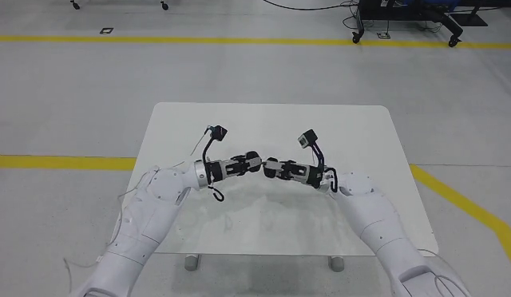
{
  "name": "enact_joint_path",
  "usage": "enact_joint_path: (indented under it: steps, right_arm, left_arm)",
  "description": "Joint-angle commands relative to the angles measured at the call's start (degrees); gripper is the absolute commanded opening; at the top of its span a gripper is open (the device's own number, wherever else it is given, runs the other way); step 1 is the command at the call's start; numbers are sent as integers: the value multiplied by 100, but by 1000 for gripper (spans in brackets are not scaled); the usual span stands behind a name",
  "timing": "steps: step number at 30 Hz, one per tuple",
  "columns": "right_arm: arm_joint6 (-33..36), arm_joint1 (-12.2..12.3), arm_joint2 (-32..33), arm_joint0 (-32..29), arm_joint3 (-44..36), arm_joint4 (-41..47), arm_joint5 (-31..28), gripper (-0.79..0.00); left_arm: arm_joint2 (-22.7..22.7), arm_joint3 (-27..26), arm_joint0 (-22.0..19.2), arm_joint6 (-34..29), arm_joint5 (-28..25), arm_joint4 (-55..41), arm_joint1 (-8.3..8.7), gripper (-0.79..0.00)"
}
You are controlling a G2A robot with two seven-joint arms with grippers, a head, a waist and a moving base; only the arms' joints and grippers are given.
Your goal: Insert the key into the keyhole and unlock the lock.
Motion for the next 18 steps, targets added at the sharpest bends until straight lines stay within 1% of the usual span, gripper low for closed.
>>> enact_joint_path:
  steps: [1, 5, 7, 11, 13, 16, 18]
  right_arm:
    - [29, 3, -18, -2, -16, 30, -6, -677]
    - [89, 16, -49, -9, -43, 85, 10, -733]
    - [105, 22, -66, -10, -55, 93, 26, -785]
    - [104, 36, -85, -10, -61, 112, 25, -785]
    - [100, 44, -86, -8, -45, 124, 31, -736]
    - [52, 60, -76, 4, -13, 102, 40, -606]
    - [15, 69, -79, 8, -2, 69, 43, -570]
  left_arm:
    - [24, 24, -22, 12, 11, 6, 0, -785]
    - [70, 62, -58, 13, 10, 4, 4, -785]
    - [85, 76, -70, 22, 6, 0, 7, -785]
    - [106, 102, -89, 41, -21, -10, 14, -785]
    - [110, 113, -96, 53, -30, -31, 18, -785]
    - [117, 124, -103, 52, -56, -58, 26, -785]
    - [123, 132, -105, 52, -73, -80, 30, -785]
